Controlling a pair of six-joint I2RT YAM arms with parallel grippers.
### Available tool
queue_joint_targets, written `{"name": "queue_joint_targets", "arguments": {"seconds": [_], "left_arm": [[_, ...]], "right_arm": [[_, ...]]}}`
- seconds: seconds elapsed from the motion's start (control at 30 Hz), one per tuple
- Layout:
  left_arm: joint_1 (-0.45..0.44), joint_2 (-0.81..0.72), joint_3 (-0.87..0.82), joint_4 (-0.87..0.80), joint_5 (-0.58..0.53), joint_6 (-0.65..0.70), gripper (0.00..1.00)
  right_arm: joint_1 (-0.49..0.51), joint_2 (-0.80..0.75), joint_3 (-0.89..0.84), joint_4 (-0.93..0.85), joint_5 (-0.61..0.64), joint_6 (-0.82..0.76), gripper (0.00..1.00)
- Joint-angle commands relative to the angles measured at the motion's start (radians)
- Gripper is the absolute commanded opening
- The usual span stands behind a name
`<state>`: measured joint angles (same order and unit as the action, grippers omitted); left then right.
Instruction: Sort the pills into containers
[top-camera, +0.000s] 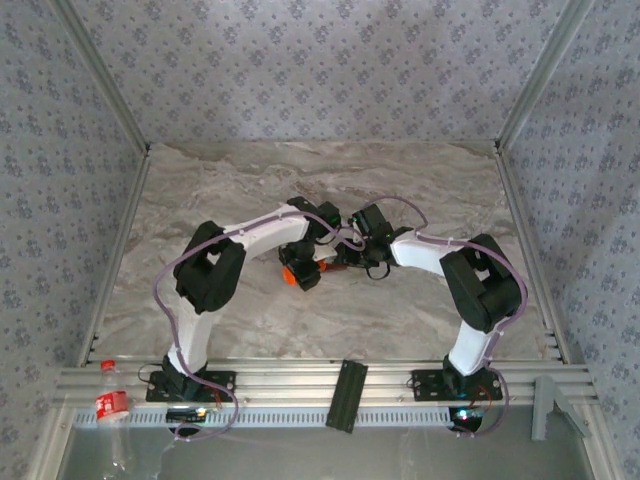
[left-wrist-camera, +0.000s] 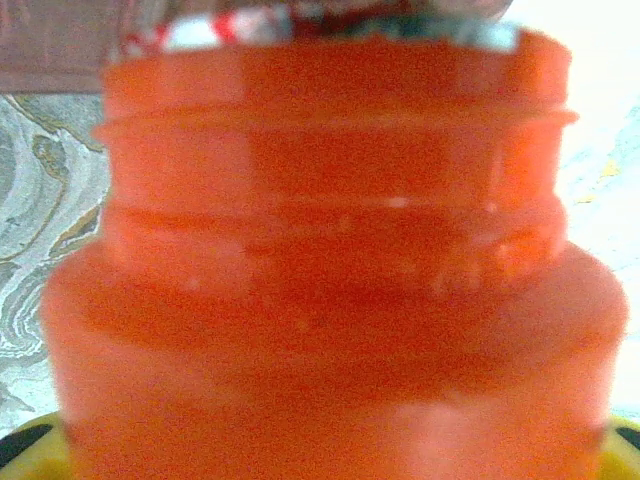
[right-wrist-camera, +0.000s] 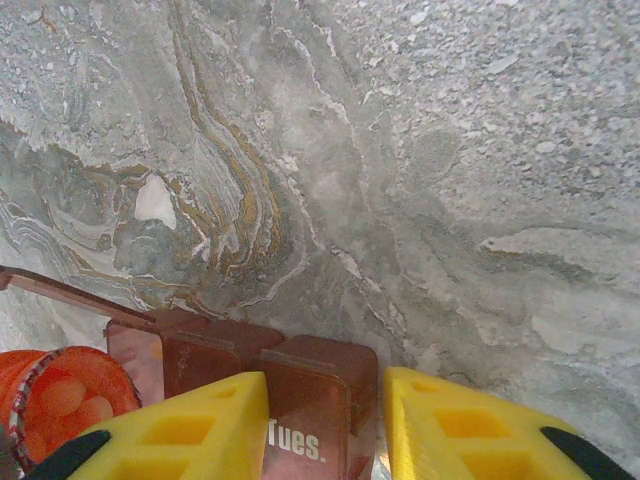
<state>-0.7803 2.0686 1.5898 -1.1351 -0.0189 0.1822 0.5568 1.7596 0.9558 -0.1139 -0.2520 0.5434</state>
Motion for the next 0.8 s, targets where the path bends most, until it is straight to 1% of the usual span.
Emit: {"name": "queue_joint_targets", "arguments": {"seconds": [0.0, 0.2, 0.77], "left_arm": [[0.014, 0.006, 0.049, -0.067, 0.011, -0.019, 0.00], [0.021, 0.039, 0.107, -0.125, 0.021, -0.032, 0.00], [0.021, 0.093, 0.151, -0.160, 0.055, -0.023, 0.00]], "right_arm": [[0.005, 0.047, -0.025, -0.086, 0.029, 0.011, 0.37], [0.005, 0.049, -0.025, -0.083, 0.028, 0.012, 0.36], [0.003, 0.052, -0.031, -0.078, 0.027, 0.013, 0.36]]}}
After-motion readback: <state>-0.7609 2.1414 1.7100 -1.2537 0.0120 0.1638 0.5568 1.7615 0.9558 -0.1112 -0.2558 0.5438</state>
